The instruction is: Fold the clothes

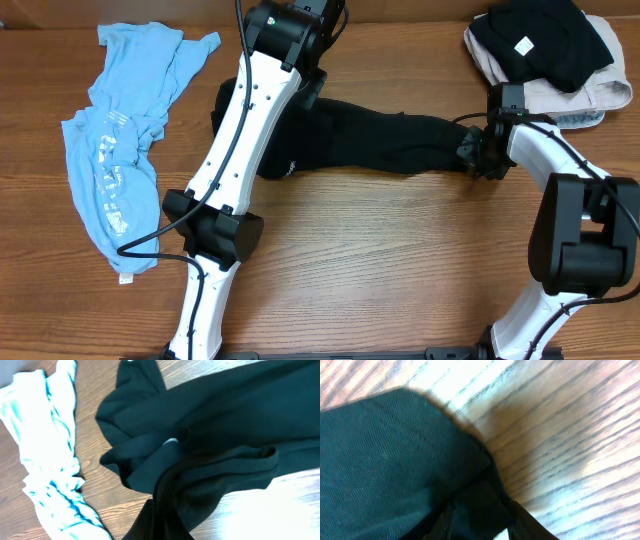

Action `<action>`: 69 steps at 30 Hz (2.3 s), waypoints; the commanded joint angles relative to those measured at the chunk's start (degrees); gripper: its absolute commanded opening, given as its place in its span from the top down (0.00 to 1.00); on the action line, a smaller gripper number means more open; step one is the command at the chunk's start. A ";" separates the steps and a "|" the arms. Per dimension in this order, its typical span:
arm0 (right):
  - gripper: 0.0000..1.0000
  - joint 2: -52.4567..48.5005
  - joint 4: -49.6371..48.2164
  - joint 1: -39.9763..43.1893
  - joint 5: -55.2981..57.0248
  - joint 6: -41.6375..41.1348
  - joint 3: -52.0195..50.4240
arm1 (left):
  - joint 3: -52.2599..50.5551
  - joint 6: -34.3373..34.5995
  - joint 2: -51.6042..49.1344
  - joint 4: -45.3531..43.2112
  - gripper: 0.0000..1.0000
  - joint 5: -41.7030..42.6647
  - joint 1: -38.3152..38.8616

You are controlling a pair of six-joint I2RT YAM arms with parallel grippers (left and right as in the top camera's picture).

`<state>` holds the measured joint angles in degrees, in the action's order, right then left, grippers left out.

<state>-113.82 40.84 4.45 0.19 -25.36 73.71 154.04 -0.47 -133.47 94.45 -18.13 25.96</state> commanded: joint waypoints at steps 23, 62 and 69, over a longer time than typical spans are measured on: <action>0.96 -2.47 40.44 -0.07 -2.84 9.09 59.52 | 1.16 5.60 18.88 -14.43 0.96 -13.57 -9.22; 0.96 13.73 54.42 10.93 -10.60 18.36 87.06 | 0.92 -2.93 35.34 -28.39 0.96 -18.27 -10.32; 0.96 7.34 42.73 7.41 -12.26 18.34 75.78 | 0.92 -3.69 23.80 -34.12 0.96 -15.37 -16.76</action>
<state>-105.51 86.39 12.86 -12.69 -7.70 151.81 154.47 -2.35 -106.78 63.11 -33.15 12.91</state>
